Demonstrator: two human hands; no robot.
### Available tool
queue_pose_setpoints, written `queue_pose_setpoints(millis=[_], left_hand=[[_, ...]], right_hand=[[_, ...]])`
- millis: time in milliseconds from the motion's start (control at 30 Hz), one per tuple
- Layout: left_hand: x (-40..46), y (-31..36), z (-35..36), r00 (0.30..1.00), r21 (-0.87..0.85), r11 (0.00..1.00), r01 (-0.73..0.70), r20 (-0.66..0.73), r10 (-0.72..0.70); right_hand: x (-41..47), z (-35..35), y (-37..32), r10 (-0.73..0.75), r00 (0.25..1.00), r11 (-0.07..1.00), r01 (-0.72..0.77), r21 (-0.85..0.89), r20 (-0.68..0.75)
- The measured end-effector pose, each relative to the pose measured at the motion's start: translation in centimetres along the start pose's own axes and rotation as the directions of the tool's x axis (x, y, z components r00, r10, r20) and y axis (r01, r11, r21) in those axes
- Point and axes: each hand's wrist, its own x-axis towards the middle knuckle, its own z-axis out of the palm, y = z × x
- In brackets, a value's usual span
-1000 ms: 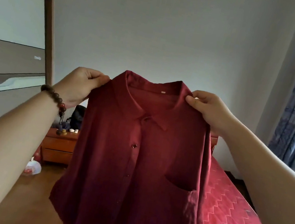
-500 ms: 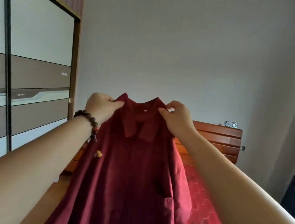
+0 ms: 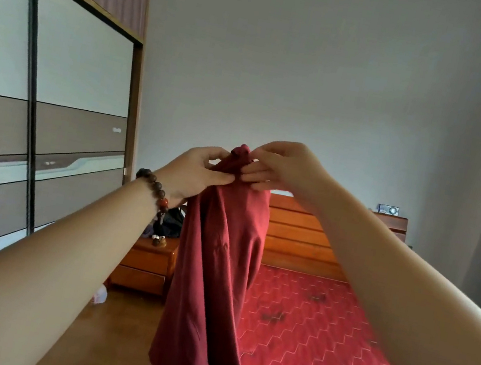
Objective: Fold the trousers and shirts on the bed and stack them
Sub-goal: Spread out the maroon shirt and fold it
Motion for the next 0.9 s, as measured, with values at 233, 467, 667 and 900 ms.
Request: queue_pose_setpoints(millis=[233,467,667,900], left_hand=[[0.1,0.5,-0.5,0.976,-0.110,0.993,-0.046,0.206,0.068],[-1.0,-0.3,0.1,0.987,0.193,0.968,-0.161,0.013,0.162],[-3.3,-2.8,1.8,0.857,0.644,0.693,-0.325,-0.110,0.504],[-4.2,-6.5,2.5,0.979,0.684,0.701,-0.202,0.131,0.154]], right_hand=[[1.4,-2.8,1.2,-0.069,0.997,0.969,0.071,-0.238,0.018],[2.0,-2.1,2.5,0.002,0.976,0.996,0.019,-0.092,0.218],[2.1,-1.7,1.8,-0.071,0.992,0.970,0.092,-0.226,0.100],[1.4,-2.8,1.3,-0.078,0.997,0.910,0.067,-0.409,-0.010]])
